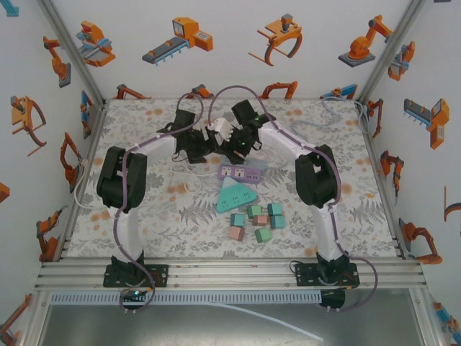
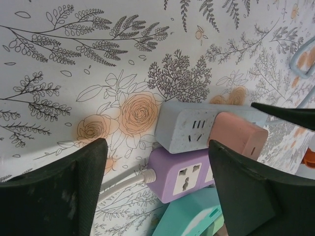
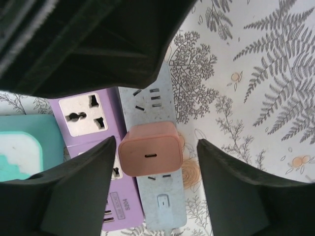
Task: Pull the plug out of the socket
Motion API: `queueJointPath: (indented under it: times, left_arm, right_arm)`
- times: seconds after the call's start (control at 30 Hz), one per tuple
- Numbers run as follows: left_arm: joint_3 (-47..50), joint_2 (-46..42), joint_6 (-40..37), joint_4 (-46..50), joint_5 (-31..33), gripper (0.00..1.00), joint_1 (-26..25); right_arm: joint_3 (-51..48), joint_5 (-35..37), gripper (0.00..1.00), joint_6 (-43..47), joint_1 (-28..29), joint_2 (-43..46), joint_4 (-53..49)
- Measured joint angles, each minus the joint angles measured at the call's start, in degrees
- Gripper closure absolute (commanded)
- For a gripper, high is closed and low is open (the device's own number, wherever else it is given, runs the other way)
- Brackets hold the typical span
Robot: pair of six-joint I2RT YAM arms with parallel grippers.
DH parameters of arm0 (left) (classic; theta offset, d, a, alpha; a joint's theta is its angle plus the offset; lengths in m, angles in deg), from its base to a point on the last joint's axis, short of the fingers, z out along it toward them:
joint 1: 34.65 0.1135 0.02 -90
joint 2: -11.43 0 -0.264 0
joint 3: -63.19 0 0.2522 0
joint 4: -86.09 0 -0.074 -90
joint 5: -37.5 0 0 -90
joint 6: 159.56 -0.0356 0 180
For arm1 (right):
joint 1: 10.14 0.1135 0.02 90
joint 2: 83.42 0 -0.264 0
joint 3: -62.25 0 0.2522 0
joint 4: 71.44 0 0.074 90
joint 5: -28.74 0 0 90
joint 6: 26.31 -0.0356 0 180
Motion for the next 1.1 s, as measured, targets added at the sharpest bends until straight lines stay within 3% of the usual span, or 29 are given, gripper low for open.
queueJointPath:
  times: [0.67, 1.1]
  left_arm:
    - [-7.7, 5.3, -2.6, 9.2, -1.5, 0.32, -1.9]
    - [-14.2, 8.5, -5.0, 17.7, 3.2, 0.38, -2.9]
  right_arm:
    - [-3.7, -3.0, 0.68, 2.1, -0.3, 0.9, 4.0]
    - [-7.4, -5.7, 0.75, 2.0, -0.4, 3.1, 7.1]
